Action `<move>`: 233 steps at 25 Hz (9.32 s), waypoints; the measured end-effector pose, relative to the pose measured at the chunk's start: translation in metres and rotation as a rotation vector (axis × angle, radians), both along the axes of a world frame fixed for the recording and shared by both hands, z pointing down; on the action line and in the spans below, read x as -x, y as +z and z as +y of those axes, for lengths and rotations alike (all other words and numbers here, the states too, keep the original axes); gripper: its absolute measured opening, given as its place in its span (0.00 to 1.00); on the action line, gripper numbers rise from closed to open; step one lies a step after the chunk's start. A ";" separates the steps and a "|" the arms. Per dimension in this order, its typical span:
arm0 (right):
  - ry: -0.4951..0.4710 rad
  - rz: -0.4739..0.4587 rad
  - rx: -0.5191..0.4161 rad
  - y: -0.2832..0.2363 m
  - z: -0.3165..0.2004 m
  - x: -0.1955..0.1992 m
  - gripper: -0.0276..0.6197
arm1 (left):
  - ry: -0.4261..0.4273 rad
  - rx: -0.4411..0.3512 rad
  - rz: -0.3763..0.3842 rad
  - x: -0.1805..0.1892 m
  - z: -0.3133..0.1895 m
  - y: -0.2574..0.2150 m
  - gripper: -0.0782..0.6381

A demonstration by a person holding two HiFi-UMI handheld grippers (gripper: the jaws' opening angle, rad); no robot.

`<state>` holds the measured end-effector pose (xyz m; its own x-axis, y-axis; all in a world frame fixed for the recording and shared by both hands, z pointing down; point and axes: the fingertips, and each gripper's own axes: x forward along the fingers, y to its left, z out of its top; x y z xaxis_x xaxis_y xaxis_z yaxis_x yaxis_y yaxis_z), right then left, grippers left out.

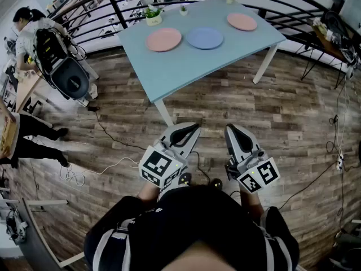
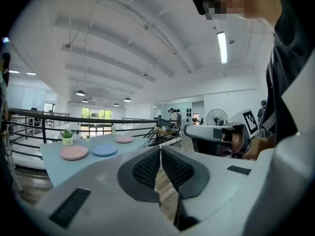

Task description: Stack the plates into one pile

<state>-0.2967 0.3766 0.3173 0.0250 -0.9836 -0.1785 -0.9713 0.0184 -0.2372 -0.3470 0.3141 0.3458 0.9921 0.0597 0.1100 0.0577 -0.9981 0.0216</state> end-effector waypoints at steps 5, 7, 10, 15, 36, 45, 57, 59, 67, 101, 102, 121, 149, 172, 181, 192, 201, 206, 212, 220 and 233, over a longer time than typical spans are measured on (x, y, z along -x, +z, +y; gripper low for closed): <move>-0.002 -0.004 -0.002 0.001 -0.005 0.003 0.04 | -0.003 -0.002 -0.006 0.005 -0.004 0.001 0.14; -0.008 -0.003 0.000 0.002 -0.006 0.004 0.04 | -0.011 -0.003 -0.006 0.005 -0.006 0.001 0.14; -0.018 -0.005 0.001 0.004 -0.009 0.003 0.04 | -0.025 -0.004 -0.010 0.007 -0.008 0.002 0.14; -0.026 -0.009 0.010 0.006 -0.012 0.002 0.04 | -0.046 -0.005 -0.019 0.009 -0.011 0.003 0.14; -0.039 -0.018 0.048 0.015 0.024 -0.038 0.07 | -0.105 0.047 -0.069 -0.022 0.020 0.007 0.14; -0.014 -0.040 0.058 0.026 0.062 -0.065 0.13 | -0.100 0.026 -0.111 -0.044 0.054 0.014 0.14; 0.041 -0.037 0.064 0.021 0.088 -0.093 0.16 | -0.086 0.014 -0.104 -0.068 0.072 0.006 0.16; 0.044 -0.030 0.061 0.018 0.088 -0.096 0.17 | -0.086 0.018 -0.104 -0.072 0.071 0.005 0.17; 0.058 -0.014 0.077 0.020 0.076 -0.114 0.18 | -0.093 0.051 -0.089 -0.090 0.049 0.011 0.21; 0.211 -0.041 0.164 0.017 -0.137 -0.313 0.22 | -0.052 0.078 -0.073 -0.286 -0.208 0.022 0.25; 0.214 -0.041 0.165 0.017 -0.144 -0.317 0.22 | -0.053 0.079 -0.073 -0.288 -0.216 0.022 0.25; 0.107 -0.057 0.189 0.034 -0.247 -0.356 0.23 | -0.181 0.127 -0.113 -0.304 -0.311 0.050 0.26; -0.127 -0.060 0.489 0.134 -0.442 -0.550 0.27 | -0.544 0.337 -0.385 -0.411 -0.470 0.172 0.30; -0.259 -0.084 0.803 0.265 -0.486 -0.576 0.32 | -0.685 0.560 -0.527 -0.421 -0.493 0.262 0.34; -0.306 -0.102 0.831 0.268 -0.485 -0.574 0.31 | -0.717 0.555 -0.559 -0.431 -0.486 0.268 0.34; -0.314 -0.143 0.770 0.247 -0.498 -0.566 0.31 | -0.765 0.543 -0.531 -0.422 -0.493 0.249 0.34; -0.373 -0.120 0.711 0.223 -0.526 -0.536 0.31 | -0.824 0.529 -0.484 -0.389 -0.508 0.226 0.34; -0.395 -0.103 0.699 0.214 -0.545 -0.509 0.31 | -0.847 0.527 -0.471 -0.360 -0.522 0.216 0.34; -0.425 -0.110 0.693 0.209 -0.574 -0.464 0.31 | -0.875 0.512 -0.473 -0.314 -0.548 0.205 0.34; -0.434 -0.097 0.697 0.209 -0.610 -0.406 0.31 | -0.883 0.511 -0.478 -0.256 -0.580 0.204 0.34; -0.379 -0.086 0.731 0.227 -0.650 -0.364 0.31 | -0.845 0.504 -0.504 -0.217 -0.629 0.227 0.34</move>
